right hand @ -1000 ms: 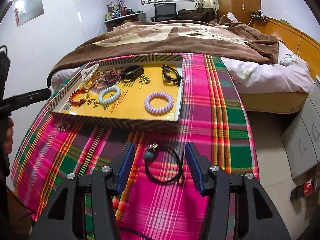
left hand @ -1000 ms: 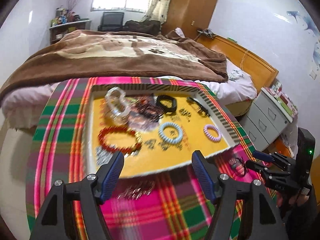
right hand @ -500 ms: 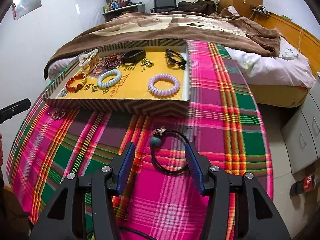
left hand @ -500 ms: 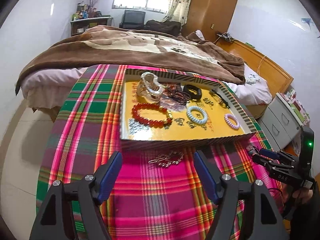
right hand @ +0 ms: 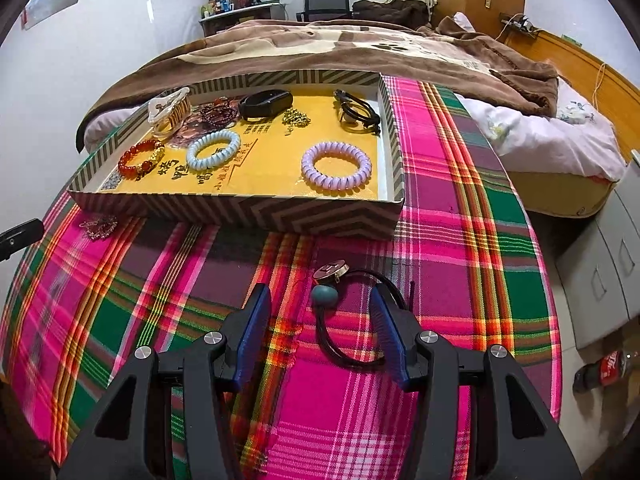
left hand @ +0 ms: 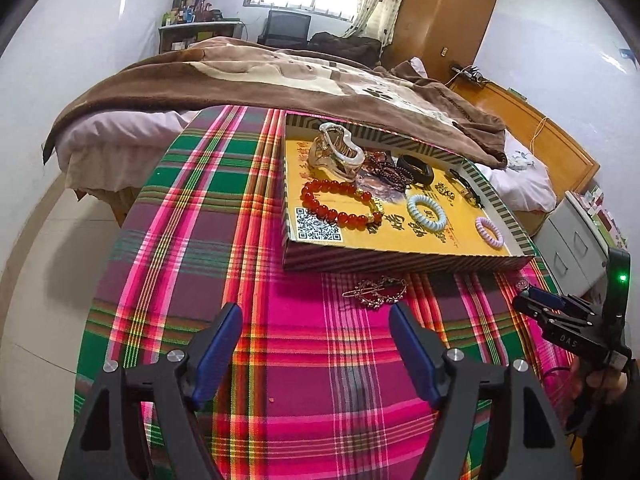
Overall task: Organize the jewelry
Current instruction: 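Grasp the black cord pendant with the right tool while the left tool grasps the silver barrette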
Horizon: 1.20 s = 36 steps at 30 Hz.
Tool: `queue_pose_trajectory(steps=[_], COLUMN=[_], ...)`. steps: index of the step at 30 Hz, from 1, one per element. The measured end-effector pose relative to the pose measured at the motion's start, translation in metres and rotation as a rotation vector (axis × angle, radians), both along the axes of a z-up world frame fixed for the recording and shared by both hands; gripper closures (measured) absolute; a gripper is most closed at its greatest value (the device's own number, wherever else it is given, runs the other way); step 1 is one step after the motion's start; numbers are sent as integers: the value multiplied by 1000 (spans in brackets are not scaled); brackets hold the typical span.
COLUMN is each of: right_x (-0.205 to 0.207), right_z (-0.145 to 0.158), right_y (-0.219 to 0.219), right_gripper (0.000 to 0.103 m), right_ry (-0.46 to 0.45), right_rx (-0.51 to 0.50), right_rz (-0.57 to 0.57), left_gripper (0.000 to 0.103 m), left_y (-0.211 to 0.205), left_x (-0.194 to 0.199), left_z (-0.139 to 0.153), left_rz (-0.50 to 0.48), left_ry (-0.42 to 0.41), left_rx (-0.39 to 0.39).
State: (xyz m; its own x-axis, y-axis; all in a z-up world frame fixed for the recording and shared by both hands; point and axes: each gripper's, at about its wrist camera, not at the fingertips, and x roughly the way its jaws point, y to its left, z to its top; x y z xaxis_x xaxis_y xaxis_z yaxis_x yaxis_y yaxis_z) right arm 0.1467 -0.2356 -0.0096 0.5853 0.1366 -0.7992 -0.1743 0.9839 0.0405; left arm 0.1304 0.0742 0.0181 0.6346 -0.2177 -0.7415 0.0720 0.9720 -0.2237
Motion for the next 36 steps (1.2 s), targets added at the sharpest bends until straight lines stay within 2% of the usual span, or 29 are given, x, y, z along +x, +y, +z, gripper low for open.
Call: queue_pose_trajectory(steps=[6, 9, 10, 17, 20, 24, 26, 29, 32, 36], right_x=[0, 1, 2, -1, -6, -12, -15, -17, -18, -17], right_z=[1, 1, 1, 4, 11, 26, 31, 36, 36, 36], right_y=[4, 5, 5, -3, -6, -7, -8, -8, -8, -8], right_gripper=[71, 83, 90, 89, 89, 89, 89, 89, 89, 89], right_ry=[-12, -10, -9, -6, -38, -79, -95, -110, -113, -115], right_rx=[3, 12, 12, 33, 59, 77, 83, 91, 94, 105], right_rz=[1, 5, 5, -5, -8, 0, 2, 4, 1, 0], left_gripper=[27, 27, 27, 24, 24, 24, 24, 24, 23, 22], left_y=[-3, -5, -6, -22, -29, -42, -46, -56, -65, -80], left_x=[3, 6, 7, 20, 26, 30, 33, 37, 41, 46], left_z=[-4, -7, -7, -11, -14, -18, -22, -26, -29, -34], left_rz=[-13, -20, -24, -58, -71, -85, -101, -97, -125, -132], left_ry=[6, 14, 14, 21, 29, 24, 39, 41, 50, 53], left_rx=[-12, -12, -12, 10, 17, 75, 63, 107, 118, 206])
